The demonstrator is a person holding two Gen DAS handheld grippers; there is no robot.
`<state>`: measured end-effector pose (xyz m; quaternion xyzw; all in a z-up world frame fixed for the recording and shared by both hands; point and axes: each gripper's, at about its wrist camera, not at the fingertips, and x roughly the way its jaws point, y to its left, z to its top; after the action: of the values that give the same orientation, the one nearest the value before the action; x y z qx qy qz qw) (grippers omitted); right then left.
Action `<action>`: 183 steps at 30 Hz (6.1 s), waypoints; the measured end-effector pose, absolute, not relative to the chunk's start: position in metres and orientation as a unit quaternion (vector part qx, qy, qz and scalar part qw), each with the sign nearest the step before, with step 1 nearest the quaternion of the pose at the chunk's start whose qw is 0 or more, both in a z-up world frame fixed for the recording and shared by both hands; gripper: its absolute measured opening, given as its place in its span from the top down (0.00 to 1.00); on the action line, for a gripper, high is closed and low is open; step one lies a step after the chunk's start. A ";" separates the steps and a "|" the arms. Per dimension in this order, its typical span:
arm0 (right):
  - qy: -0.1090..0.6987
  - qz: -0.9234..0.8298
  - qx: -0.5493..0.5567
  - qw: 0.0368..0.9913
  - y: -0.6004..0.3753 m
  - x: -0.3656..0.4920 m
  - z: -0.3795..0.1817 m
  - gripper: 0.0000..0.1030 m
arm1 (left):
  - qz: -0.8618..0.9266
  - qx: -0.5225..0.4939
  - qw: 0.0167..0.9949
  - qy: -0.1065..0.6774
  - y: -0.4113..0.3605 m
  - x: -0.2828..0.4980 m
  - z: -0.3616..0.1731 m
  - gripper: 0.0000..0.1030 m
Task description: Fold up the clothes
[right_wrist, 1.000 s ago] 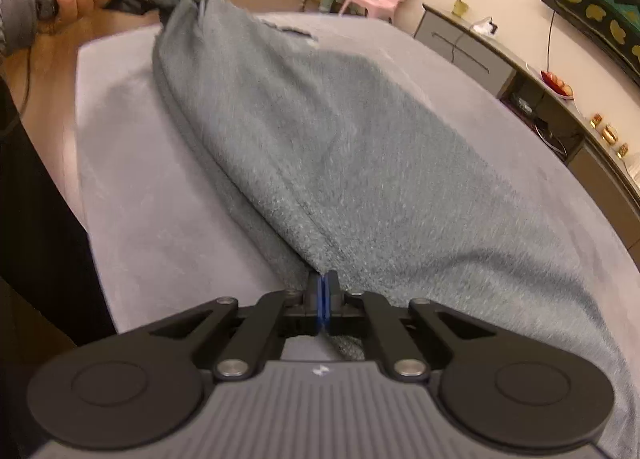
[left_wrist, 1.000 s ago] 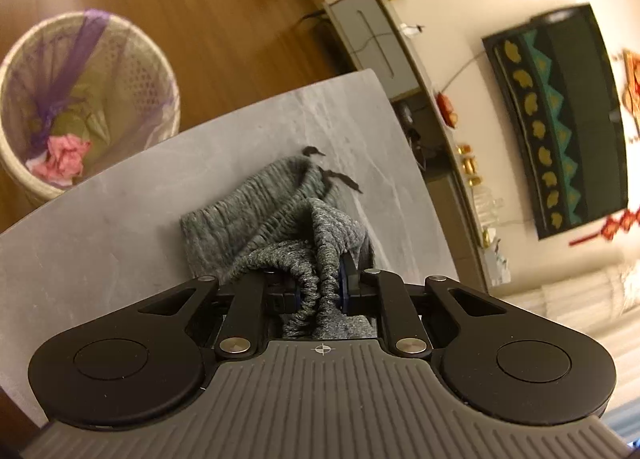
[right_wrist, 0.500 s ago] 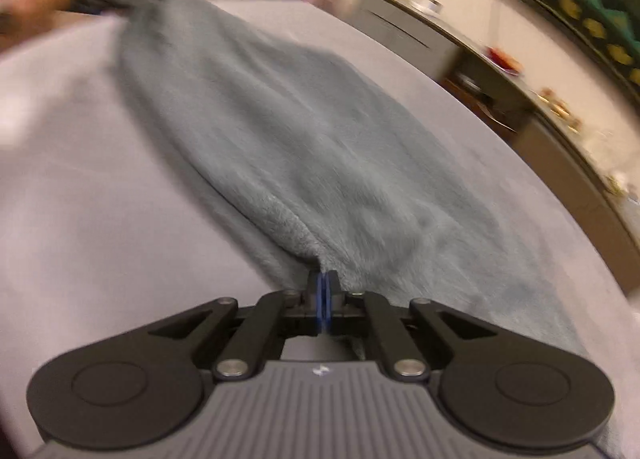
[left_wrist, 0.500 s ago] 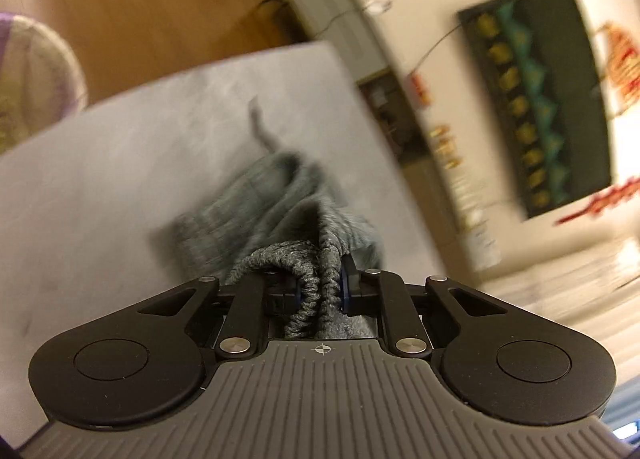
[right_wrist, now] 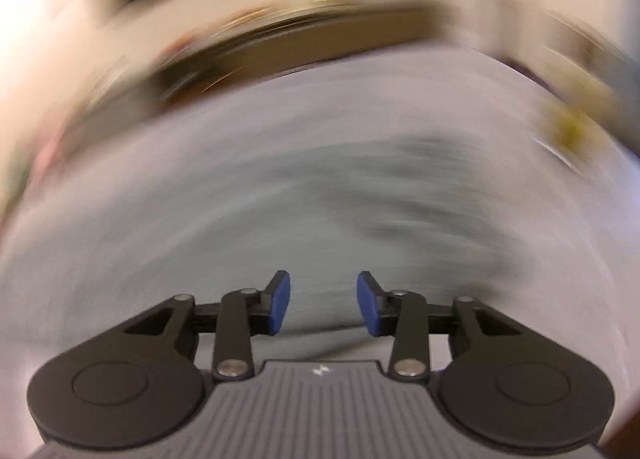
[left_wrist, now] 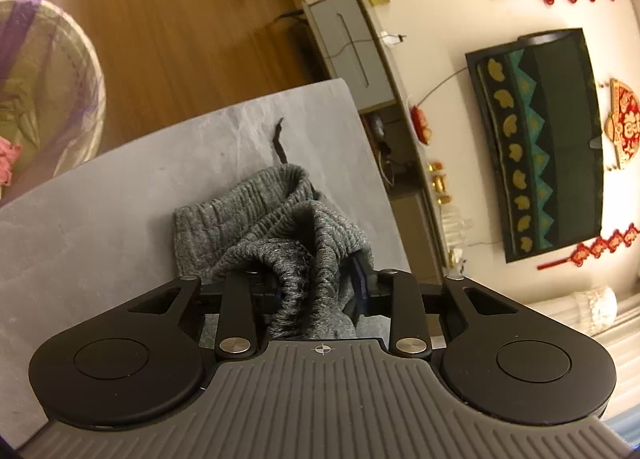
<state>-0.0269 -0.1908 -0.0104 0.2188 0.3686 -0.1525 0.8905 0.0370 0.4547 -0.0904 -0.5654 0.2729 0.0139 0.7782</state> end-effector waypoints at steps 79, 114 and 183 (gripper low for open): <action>0.379 -0.082 0.128 0.913 -0.316 0.107 -0.029 0.96 | 0.057 -0.477 0.814 0.326 0.432 0.046 -0.082 0.81; 0.212 0.303 -0.244 0.896 0.245 0.074 -0.003 0.45 | -0.068 -0.599 0.769 0.213 0.462 0.030 -0.096 0.77; 0.253 0.402 -0.302 0.826 0.380 0.123 -0.007 0.61 | -0.152 -0.624 0.729 0.235 0.485 0.072 -0.123 0.36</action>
<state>0.1230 0.3795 -0.0070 -0.3016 0.2532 0.4022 0.8265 0.0720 0.4854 -0.1228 -0.6240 0.2354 -0.1524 0.7294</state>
